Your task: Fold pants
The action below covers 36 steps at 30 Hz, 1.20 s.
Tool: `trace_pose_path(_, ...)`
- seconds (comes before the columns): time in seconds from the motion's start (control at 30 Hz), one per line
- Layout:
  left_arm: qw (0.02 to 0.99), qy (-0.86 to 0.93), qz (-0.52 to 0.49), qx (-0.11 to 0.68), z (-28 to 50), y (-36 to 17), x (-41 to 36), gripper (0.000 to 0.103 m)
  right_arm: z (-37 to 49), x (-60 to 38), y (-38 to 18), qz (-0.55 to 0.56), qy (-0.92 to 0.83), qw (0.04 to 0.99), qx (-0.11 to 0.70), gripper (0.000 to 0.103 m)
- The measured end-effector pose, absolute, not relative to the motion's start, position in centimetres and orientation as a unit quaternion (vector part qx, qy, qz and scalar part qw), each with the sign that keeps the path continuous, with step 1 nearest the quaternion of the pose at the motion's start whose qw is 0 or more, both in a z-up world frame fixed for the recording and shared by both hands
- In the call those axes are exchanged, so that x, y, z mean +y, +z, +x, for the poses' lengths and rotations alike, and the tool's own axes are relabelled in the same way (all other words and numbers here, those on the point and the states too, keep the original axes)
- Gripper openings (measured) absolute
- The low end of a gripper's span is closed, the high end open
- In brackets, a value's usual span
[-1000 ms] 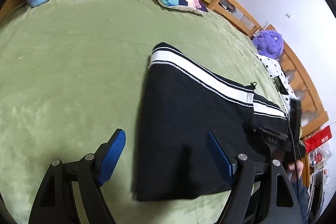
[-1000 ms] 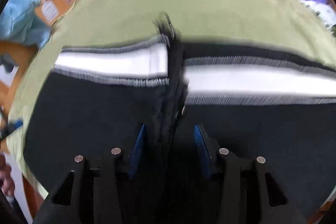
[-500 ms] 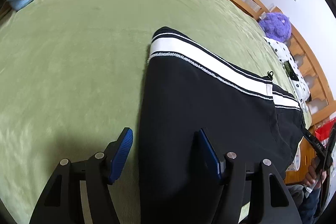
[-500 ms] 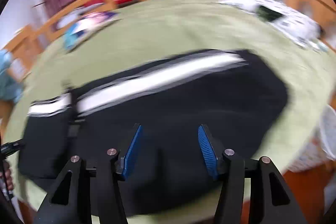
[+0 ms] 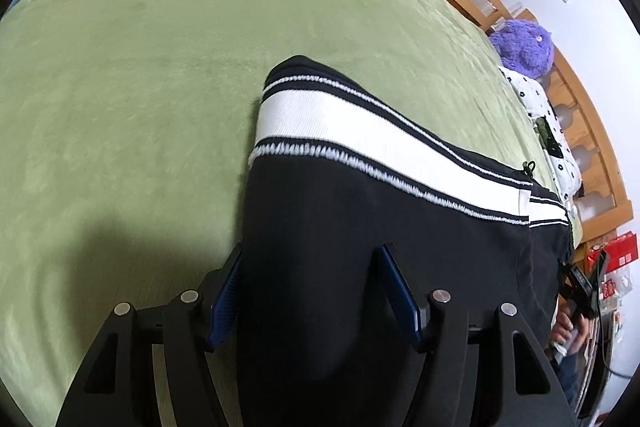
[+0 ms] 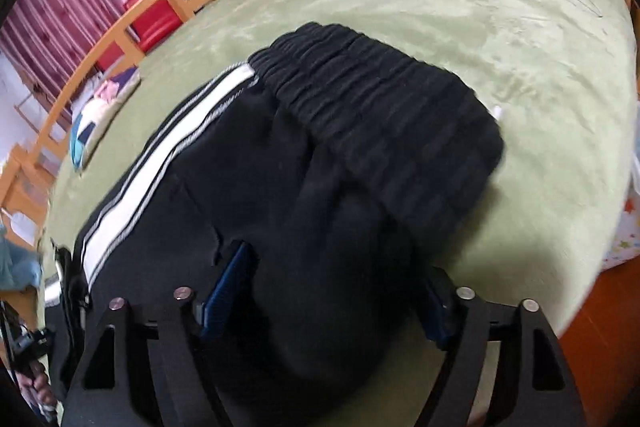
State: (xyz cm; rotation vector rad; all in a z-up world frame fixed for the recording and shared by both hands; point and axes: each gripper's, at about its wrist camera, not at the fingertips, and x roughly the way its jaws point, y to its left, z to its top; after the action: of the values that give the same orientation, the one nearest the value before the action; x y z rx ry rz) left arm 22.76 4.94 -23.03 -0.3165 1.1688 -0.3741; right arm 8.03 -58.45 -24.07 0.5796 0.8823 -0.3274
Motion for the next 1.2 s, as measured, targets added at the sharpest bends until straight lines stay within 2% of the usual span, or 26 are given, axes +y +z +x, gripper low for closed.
trace_pose_path(0.07,0.803,-0.185,-0.151,0.546,23.5,-23.4,4.9,0.062,8.8,-58.3,-24.3,0.27,-0.161,0.854,0.414,0.082)
trace_pose_path(0.13,0.8,-0.195,-0.155,0.546,24.2,-23.5,4.8,0.062,9.9,-58.2,-24.5,0.255,-0.169,0.858,0.414,0.079)
trace_pose_path(0.17,0.799,-0.196,-0.162,0.546,24.6,-23.5,4.8,0.057,10.3,-58.1,-24.3,0.255,-0.172,0.858,0.411,0.064)
trace_pose_path(0.2,0.797,-0.196,-0.17,0.545,24.7,-23.6,4.9,0.041,10.5,-57.9,-24.0,0.258,-0.172,0.859,0.407,0.051)
trace_pose_path(0.23,0.796,-0.198,-0.175,0.544,24.8,-23.6,4.8,0.034,10.6,-57.8,-23.6,0.271,-0.161,0.86,0.402,0.032)
trace_pose_path(0.3,0.798,-0.21,-0.186,0.533,24.6,-22.9,5.2,0.015,10.8,-56.5,-21.5,0.256,-0.165,0.873,0.381,0.027)
trace_pose_path(0.33,0.8,-0.213,-0.19,0.527,24.6,-22.5,5.5,0.012,10.9,-55.3,-20.2,0.234,-0.168,0.881,0.375,0.026)
trace_pose_path(0.47,0.818,-0.232,-0.186,0.493,23.6,-19.1,6.1,0.012,12.1,-51.0,-14.2,0.191,-0.148,0.913,0.328,0.024)
trace_pose_path(0.63,0.835,-0.239,-0.18,0.461,23.0,-15.6,7.6,0.012,13.5,-46.2,-7.1,0.191,-0.09,0.938,0.274,0.023)
trace_pose_path(0.8,0.859,-0.183,-0.178,0.444,22.9,-13.3,13.4,0.012,13.9,-42.9,-4.4,0.226,-0.024,0.941,0.251,0.023)
trace_pose_path(0.93,0.87,-0.131,-0.175,0.443,22.5,-13.0,17.9,0.012,14.6,-40.9,-6.7,0.221,-0.002,0.935,0.277,0.023)
trace_pose_path(1.03,0.865,-0.117,-0.17,0.457,23.2,-14.3,18.9,0.012,16.2,-40.3,-10.9,0.228,-0.004,0.917,0.327,0.025)
trace_pose_path(1.1,0.862,-0.106,-0.155,0.471,24.0,-16.0,18.6,0.014,17.7,-40.3,-14.9,0.195,-0.042,0.904,0.379,0.028)
trace_pose_path(1.13,0.862,-0.098,-0.147,0.475,24.3,-16.6,18.6,0.016,18.3,-40.4,-16.6,0.178,-0.064,0.894,0.407,0.03)
trace_pose_path(1.2,0.858,-0.069,-0.128,0.493,25.0,-18.1,18.6,0.03,18.7,-40.9,-19.9,0.155,-0.1,0.865,0.467,0.033)
